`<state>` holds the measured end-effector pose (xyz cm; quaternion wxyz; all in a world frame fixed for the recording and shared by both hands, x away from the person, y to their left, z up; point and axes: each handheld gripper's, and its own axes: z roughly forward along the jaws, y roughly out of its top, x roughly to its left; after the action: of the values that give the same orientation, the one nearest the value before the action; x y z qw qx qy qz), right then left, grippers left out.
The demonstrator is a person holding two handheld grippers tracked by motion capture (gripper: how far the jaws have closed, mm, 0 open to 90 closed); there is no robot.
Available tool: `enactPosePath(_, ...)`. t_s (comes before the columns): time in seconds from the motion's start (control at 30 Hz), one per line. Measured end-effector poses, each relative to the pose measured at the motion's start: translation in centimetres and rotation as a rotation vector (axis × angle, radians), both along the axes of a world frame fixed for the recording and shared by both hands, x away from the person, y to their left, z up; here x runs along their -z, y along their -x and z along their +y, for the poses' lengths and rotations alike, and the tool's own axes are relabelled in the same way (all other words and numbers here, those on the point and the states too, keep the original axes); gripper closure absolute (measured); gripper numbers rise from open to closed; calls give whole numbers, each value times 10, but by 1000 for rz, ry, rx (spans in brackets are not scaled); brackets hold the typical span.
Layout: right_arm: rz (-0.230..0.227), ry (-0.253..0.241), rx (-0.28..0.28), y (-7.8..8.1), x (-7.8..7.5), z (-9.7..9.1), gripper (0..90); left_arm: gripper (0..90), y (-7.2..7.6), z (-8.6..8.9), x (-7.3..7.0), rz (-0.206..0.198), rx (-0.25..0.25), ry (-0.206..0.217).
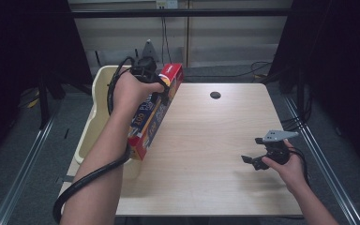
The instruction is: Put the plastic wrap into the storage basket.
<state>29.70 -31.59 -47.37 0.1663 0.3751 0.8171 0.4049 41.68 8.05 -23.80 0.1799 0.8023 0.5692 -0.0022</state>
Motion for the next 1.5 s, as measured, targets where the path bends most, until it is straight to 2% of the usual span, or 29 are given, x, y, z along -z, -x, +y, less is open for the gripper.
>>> enactPosePath(0.17, 3, 1, 2, 0, 0, 0, 32, 406, 0, 8, -2, -4, -10, 12)
enactPosePath(0.2, 1, 3, 4, 1, 0, 0, 32, 405, 0, 12, -2, -3, -25, 8)
enactPosePath(0.33, -4, 0, 7, 1, -1, -1, 33, 405, 0, 18, -2, -8, -36, -2)
enactPosePath(0.83, -5, 3, 7, 1, -1, 0, 34, 406, 2, 43, -14, -22, -88, 5)
enactPosePath(0.97, -6, 5, 7, 1, -1, 0, 35, 406, 2, 49, -13, -24, -102, -10)
enactPosePath(1.17, -9, 8, 10, 1, -1, -1, 37, 405, 3, 58, -12, -22, -127, 2)
enactPosePath(1.5, -2, 3, 4, 1, -1, 0, 37, 406, 3, 70, -13, -23, -160, -13)
